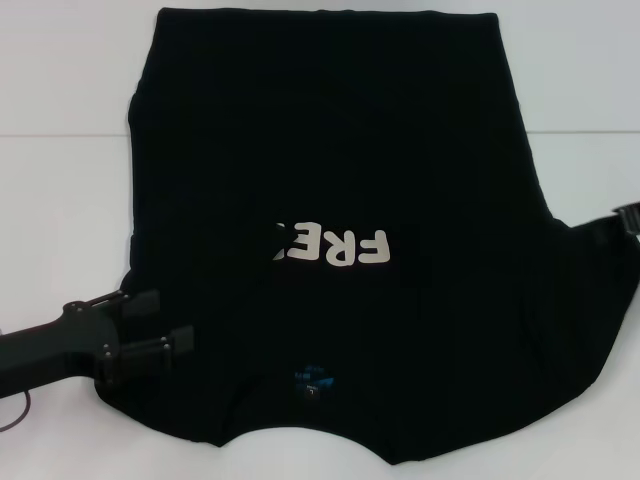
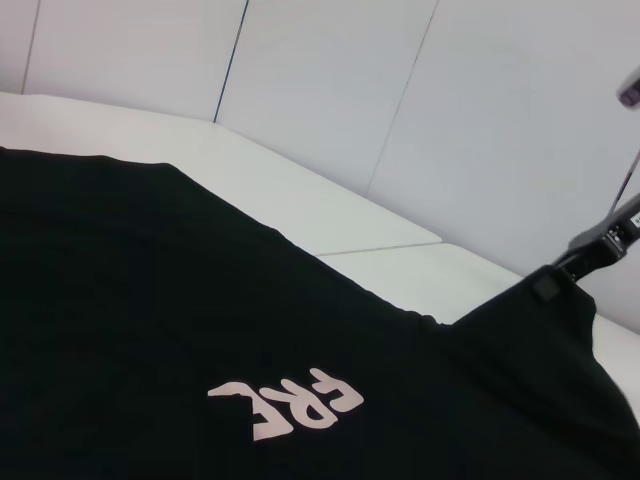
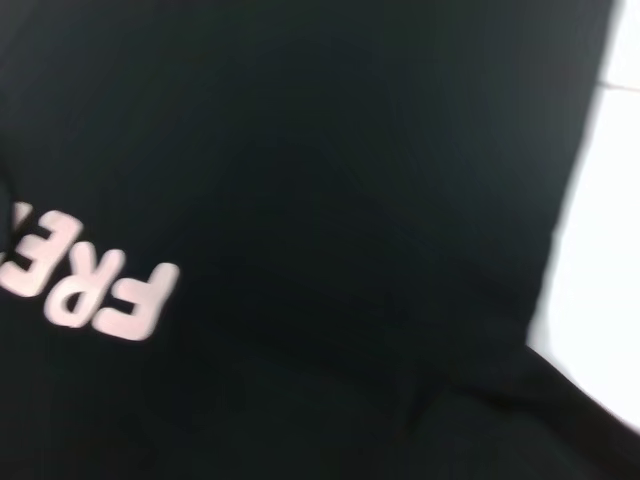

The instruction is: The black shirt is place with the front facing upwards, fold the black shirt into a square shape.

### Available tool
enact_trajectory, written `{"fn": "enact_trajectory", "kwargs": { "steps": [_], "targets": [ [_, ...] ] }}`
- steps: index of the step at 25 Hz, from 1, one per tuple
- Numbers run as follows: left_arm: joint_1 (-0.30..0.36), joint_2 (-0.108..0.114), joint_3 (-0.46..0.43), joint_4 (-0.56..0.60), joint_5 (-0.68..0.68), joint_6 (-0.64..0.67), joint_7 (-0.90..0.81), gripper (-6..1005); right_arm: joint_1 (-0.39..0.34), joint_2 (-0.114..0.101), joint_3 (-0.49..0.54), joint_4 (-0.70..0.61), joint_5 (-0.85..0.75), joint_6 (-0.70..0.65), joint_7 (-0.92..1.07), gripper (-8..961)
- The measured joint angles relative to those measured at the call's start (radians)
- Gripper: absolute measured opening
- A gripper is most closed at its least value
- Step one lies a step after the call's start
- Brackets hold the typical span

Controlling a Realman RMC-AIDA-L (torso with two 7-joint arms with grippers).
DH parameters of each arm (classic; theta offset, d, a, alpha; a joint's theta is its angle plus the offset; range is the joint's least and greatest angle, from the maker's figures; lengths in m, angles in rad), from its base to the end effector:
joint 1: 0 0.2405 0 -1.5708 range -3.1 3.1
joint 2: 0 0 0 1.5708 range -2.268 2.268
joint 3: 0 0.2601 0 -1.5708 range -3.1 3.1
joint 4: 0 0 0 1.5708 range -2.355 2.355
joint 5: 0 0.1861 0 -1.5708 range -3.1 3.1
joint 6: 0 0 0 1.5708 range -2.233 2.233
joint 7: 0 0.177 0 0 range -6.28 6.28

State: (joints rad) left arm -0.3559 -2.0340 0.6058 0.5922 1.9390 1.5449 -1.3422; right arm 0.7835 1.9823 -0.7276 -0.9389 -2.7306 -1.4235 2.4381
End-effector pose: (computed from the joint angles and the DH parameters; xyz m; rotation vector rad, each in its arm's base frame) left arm -0.3018 0.2895 -0.0070 -2.4978 -0.8524 -0.7299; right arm 0.2646 0.4090 0.0442 -2.2324 1.3370 -0.1550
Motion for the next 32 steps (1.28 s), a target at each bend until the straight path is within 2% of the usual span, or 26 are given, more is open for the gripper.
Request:
{"fn": "enact_trajectory", "kwargs": {
  "steps": [11,15,20,23,27,32],
  "targets": [
    [0.007,-0.001,0.002,0.000,0.003,0.004,0.000,863,0.157,0.066,-0.143,0.058,-0.094,0.068,0.023,34],
    [0.012,-0.004,0.002,0.000,0.003,0.005,0.000,863,0.189,0.089,-0.211,0.068,-0.108,0.091,0.027,51],
    [0.016,-0.006,0.002,-0.002,0.003,0.006,0.000,862,0.217,0.107,-0.271,0.069,-0.101,0.099,0.031,92],
    [0.015,-0.007,0.002,-0.011,0.003,0.006,0.000,862,0.228,0.110,-0.275,0.082,-0.051,0.099,0.036,117],
    [0.012,-0.004,0.002,-0.025,0.003,0.006,0.000,861,0.229,0.101,-0.270,0.115,0.108,0.100,0.002,150],
    [0.011,-0.003,0.002,-0.028,-0.002,0.004,-0.001,861,0.199,0.078,-0.252,0.152,0.185,0.136,0.000,358]
  ]
}}
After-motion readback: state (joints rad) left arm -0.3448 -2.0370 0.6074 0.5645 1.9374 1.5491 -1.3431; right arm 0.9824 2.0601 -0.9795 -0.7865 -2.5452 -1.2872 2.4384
